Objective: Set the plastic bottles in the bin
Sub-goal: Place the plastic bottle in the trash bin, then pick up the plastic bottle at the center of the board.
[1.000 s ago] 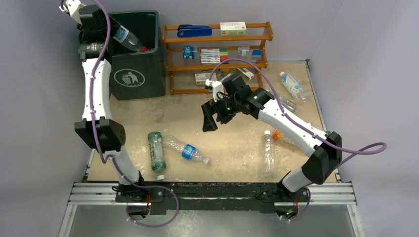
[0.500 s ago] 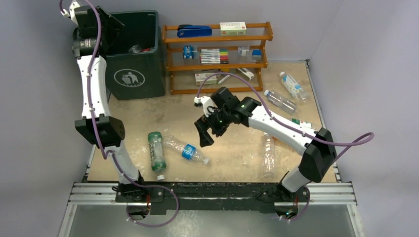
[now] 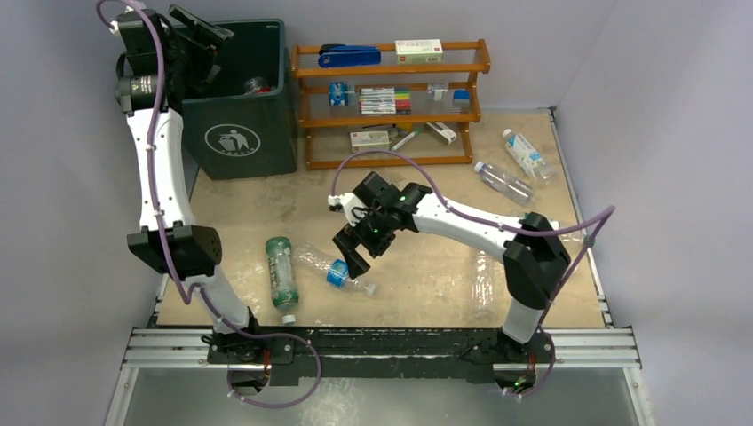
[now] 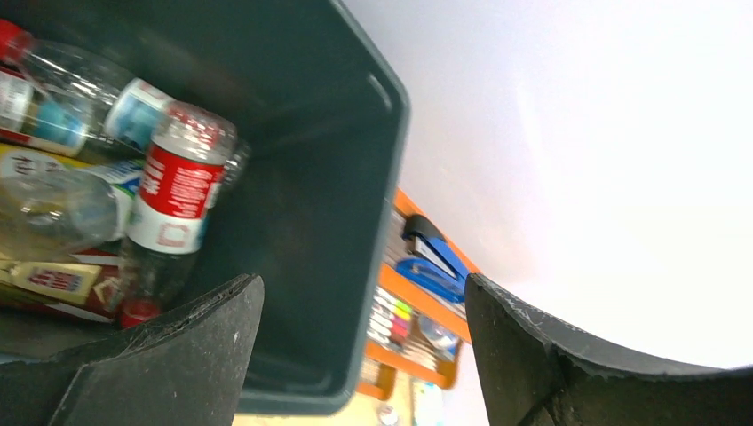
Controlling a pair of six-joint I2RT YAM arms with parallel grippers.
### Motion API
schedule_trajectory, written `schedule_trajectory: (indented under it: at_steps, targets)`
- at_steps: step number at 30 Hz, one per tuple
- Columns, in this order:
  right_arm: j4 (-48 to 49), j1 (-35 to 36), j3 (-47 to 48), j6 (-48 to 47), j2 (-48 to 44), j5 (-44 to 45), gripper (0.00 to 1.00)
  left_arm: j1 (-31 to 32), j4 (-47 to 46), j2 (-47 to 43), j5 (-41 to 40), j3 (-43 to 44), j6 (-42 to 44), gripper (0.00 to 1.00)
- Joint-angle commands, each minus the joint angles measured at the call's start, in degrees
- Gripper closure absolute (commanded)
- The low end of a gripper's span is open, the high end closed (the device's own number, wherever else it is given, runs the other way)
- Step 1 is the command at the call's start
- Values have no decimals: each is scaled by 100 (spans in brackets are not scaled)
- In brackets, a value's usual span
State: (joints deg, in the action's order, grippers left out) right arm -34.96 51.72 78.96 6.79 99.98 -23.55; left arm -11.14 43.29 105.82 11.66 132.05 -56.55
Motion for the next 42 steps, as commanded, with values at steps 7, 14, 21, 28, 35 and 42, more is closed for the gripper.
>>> schedule_trajectory:
  at_steps: [7,14,21,28,35,42]
  targets:
    - [190,295,779,-391,627,58,4,72,-181,-1056,1320,-914,-443,16]
    - [253,576,656,-419,815,293,4,542,-66,-1829,1263,-1833,-350,15]
    - [587,741,456,-215,933,665,4,806,-208,-2311,1502,-2346,-577,14]
    - [826,797,343,-140,1267,1060,5,806,60,-2567,1677,-2514,-543,13]
    - [945,797,158,-68,1522,1220,20,806,9,-2606,1740,-2579,-602,13]
    - [955,788,-14,142,1173,971,38,806,-219,-2617,1790,-2708,-700,12]
